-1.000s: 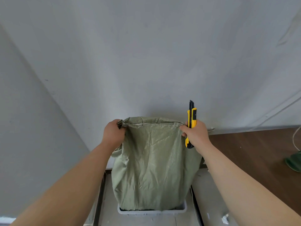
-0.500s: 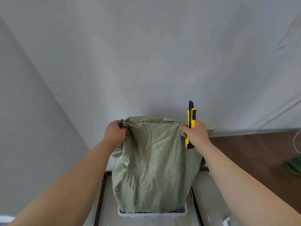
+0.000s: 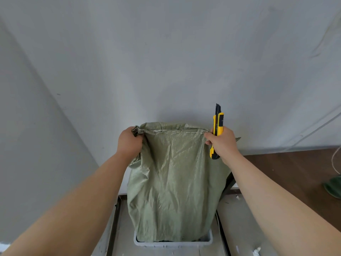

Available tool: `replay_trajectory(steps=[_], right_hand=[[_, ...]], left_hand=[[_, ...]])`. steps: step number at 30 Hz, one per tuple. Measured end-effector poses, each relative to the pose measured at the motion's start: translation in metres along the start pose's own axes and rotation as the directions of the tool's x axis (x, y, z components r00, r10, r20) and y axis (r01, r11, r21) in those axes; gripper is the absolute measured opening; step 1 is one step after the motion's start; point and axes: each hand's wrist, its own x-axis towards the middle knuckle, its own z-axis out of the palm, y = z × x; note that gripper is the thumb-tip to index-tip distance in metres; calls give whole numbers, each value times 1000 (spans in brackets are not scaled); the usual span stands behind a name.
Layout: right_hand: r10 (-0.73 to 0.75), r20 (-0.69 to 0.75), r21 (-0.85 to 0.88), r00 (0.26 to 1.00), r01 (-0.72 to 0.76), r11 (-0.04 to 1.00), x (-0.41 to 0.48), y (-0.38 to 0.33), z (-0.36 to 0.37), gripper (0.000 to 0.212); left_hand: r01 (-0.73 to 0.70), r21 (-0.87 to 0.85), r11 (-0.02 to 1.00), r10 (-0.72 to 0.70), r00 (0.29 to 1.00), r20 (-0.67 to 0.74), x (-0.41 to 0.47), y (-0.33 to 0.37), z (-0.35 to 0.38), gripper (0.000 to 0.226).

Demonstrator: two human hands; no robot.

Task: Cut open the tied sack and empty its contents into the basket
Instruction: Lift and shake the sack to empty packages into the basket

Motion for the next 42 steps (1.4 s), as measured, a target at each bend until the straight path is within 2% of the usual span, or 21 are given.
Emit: replay_trajectory(steps=[10,15,18,23,35,39,42], right_hand=[[-3,-33,123,999,7,992,2,-16,-2,19],[-29,-7,91,1000,29,995,2,-27,-10,19],[-64,-32,114,997,67,991,5,-37,-14,18],[-68,-22,109,997,70,992,5,-37,-18,15],[-124,-45,141,991,129,982,4,-55,-18,19],[-101,25,42,995,100,994,6,-54,-18,16],[-102,13,33,995,101,994,8,-56,-20,20]], left_hand=[[-39,-81,996,35,998,-54,6,15,-6,26],[-49,-34,998,48,998,-41,7,21,-12,16],[-75,-59,995,71,995,-71,7,31,-14,22],[-56,-59,997,54,998,-28,4,33,-14,25],[-97,-138,986,78,987,-140,7,45,-24,32],[-63,-48,997,60,996,-67,7,43,-27,30],[-73,-50,996,70,996,-48,7,42,-30,28]])
